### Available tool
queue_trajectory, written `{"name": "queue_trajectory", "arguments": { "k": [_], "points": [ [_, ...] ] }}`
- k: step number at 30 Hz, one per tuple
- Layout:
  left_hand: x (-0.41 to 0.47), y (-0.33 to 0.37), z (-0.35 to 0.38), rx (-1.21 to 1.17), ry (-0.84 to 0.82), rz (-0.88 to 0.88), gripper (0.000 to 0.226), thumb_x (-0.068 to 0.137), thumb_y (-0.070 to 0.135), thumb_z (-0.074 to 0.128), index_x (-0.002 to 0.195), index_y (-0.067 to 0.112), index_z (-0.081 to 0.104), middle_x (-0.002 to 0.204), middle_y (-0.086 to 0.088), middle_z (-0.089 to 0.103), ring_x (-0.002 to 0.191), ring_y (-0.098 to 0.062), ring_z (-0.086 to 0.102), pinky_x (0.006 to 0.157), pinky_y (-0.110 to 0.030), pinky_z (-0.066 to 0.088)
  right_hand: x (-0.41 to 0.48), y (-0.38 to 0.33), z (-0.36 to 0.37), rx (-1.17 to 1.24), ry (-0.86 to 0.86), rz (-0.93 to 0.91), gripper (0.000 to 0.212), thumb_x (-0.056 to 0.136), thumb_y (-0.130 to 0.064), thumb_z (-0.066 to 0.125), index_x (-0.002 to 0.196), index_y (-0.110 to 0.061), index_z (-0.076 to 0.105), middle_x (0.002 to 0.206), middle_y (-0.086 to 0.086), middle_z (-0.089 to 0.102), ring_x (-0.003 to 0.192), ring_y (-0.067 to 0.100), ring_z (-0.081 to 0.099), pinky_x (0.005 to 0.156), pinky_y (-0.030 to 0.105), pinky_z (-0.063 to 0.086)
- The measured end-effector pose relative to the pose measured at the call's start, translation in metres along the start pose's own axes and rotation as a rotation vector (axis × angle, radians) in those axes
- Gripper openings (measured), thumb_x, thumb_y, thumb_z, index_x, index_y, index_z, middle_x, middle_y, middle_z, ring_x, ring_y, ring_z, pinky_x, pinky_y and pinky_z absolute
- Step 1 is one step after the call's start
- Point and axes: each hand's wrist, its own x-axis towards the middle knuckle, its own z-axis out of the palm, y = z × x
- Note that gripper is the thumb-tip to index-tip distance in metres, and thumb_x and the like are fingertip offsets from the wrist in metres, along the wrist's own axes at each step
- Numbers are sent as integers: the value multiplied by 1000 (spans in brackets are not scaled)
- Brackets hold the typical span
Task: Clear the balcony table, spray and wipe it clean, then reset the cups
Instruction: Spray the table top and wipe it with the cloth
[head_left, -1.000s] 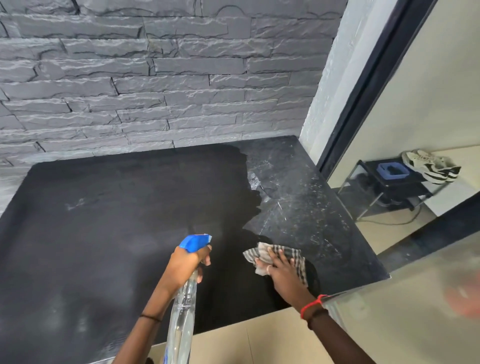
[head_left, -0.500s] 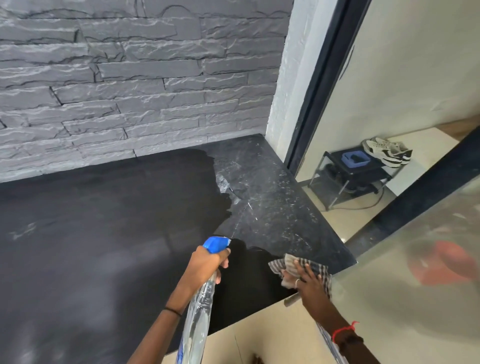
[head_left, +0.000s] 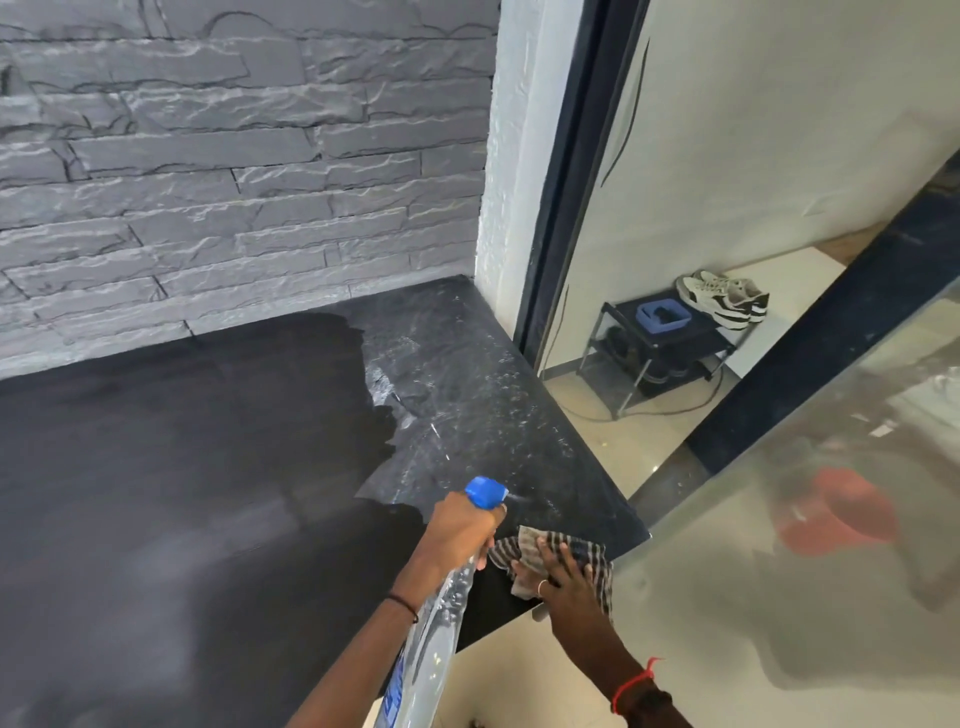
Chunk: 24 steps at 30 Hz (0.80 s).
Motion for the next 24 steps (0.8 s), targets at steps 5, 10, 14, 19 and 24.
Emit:
{"name": "queue_trajectory", "arguments": {
  "k": [5, 10, 14, 19, 24],
  "points": [
    [10, 7, -3, -89, 105, -11, 27, 90, 24, 58, 69, 7, 58, 61, -5, 62, 36, -14, 52, 52, -22, 45, -2, 0, 2, -31, -33, 79, 53, 8, -20, 91, 50, -32, 62, 152, -2, 28, 145, 32, 1, 70, 44, 55],
    [10, -1, -33, -117, 248, -60, 28, 88, 17, 59, 63, 4, 55, 48, -6, 55, 31, -14, 47, 41, -17, 41, -3, 4, 14, -18, -2, 32, 66, 17, -14, 90, 73, -43, 72, 159, -4, -7, 144, 32, 5, 74, 49, 53],
    [2, -16, -56, -117, 335, -106, 27, 86, 15, 59, 62, 3, 56, 58, -11, 59, 32, -16, 49, 42, -19, 43, -4, 1, 14, -32, 20, 38, 66, 21, -11, 90, 76, -42, 73, 156, 3, 9, 142, 34, 10, 75, 51, 53],
    [-6, -31, -56, -151, 309, -112, 26, 87, 15, 60, 64, 4, 58, 60, -10, 61, 35, -20, 49, 44, -23, 43, 3, 12, 18, 56, -32, 20, 71, 18, -13, 94, 82, -35, 73, 153, 4, 26, 137, 34, 22, 106, 49, 29],
    [-12, -33, -27, -161, 150, -106, 23, 88, 17, 61, 73, -1, 60, 59, -8, 59, 34, -20, 47, 41, -24, 40, 24, 42, -18, 63, -173, 252, 62, 68, -11, 80, 125, -23, 60, 153, 15, 27, 140, 42, 21, 112, 55, 17]
  ]
}}
